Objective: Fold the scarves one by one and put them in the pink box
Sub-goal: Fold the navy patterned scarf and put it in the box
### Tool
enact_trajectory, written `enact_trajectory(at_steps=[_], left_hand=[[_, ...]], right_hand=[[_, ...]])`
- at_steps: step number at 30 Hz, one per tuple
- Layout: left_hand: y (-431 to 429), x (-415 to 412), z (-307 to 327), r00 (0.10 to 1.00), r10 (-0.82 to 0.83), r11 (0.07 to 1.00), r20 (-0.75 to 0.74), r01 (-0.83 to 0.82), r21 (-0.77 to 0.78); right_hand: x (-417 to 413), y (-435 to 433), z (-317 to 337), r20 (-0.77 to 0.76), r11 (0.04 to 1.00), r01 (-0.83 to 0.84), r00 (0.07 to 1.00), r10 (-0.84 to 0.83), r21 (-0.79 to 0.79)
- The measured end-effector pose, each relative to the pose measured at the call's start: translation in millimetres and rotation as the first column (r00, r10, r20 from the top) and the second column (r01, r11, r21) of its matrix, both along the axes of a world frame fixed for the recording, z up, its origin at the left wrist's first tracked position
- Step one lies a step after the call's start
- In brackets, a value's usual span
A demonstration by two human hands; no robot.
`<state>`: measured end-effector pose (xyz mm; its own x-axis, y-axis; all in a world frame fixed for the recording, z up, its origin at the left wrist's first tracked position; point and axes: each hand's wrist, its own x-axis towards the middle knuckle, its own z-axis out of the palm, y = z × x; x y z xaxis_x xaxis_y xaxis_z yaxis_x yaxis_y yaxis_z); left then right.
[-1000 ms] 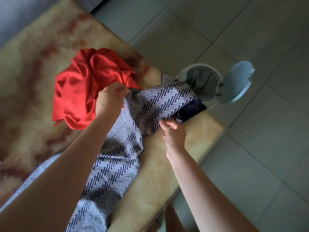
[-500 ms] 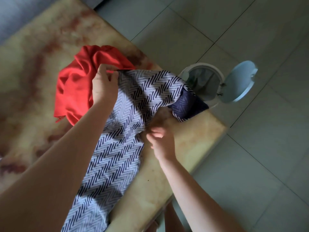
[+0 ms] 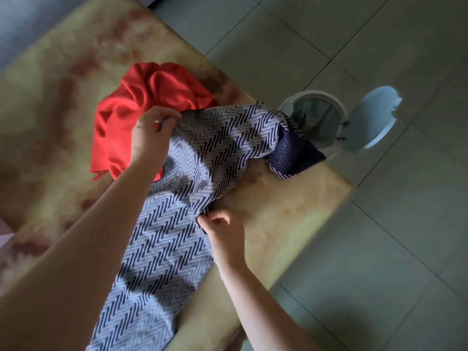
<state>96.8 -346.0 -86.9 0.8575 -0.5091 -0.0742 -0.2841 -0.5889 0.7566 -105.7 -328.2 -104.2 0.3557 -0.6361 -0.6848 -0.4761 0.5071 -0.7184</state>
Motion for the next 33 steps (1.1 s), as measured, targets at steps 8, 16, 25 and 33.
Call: enact_trajectory(at_steps=[8,16,25,33], left_hand=[[23,-2,-15,0.974,-0.142,0.988,-0.177,0.150,0.032],[20,1,-5,0.998,0.031,0.999,-0.049,-0.029,0.037],[10,1,-4,0.997,0.065,0.998,-0.042,-0.066,-0.010],[1,4,-3,0.994,0.097,0.995,-0.045,-0.098,-0.017]], right_hand=[[-2,6,7,0.130,0.976,0.194,0.970,-0.206,0.099],[-29,0,14,0.125,0.887,0.444,0.880,-0.458,0.125],[-62,-26,18,0.116,0.611,0.390,0.773,-0.624,0.689],[-64,-46,7,0.202,0.642,0.189,0.852,-0.484,0.743]])
